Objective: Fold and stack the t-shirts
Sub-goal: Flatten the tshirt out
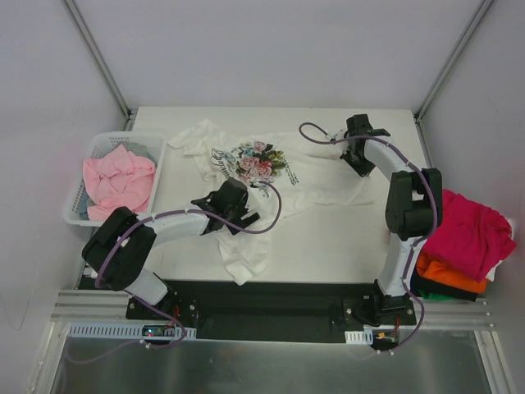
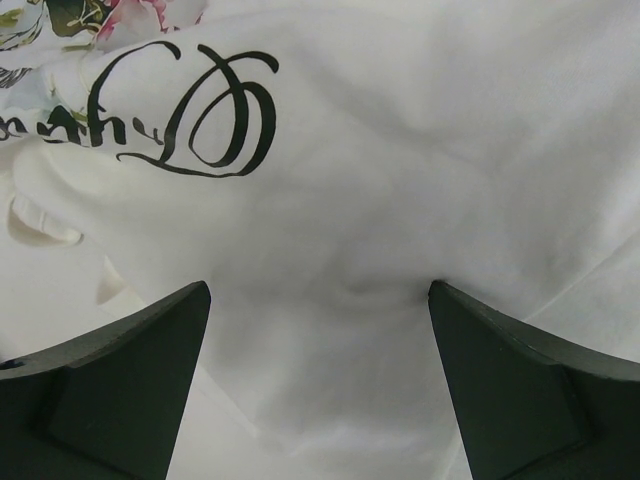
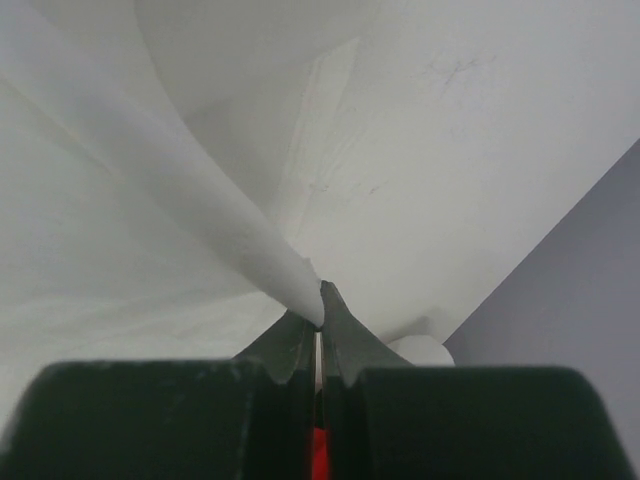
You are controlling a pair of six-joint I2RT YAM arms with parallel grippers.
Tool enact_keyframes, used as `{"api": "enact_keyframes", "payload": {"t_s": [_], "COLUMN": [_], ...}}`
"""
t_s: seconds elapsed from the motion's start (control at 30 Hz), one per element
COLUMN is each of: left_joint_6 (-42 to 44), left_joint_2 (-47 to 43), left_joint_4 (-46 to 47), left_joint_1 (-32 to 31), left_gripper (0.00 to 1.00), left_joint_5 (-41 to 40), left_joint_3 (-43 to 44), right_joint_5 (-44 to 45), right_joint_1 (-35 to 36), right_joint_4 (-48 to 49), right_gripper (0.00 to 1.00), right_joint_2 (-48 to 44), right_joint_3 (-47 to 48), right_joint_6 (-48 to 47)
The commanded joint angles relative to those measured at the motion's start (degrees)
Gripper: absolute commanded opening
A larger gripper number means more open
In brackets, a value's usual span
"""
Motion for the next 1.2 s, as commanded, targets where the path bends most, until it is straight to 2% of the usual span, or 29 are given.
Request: {"api": "enact_keyframes", "payload": {"t_s": [0.0,0.3,1.17], "left_joint_6": [-0.5,-0.2,0.3], "left_joint_2": [1.7,1.4,0.7], "left_joint_4": [-2.9,-2.4,-2.4], "left_joint_1": [-0.4,-0.3,-0.4], "left_gripper": [0.92,0.92,0.93], "left_joint_5": [1.4,1.4,1.5], "left_joint_3": [-2.9,-3.2,-2.0], "right_joint_5": [3.3,5.8,11.3], "right_joint_1": [-2.1,-4.4,-4.6], "right_joint_4": [0.3,0.8,2.4], "right_gripper": [0.01,0.01,0.02], "right_joint_2": [1.2,3.9,13.5], "right_joint_3": [4.0,8.4,22.2], "right_joint_6": [-2.5,-5.3,-8.2]}}
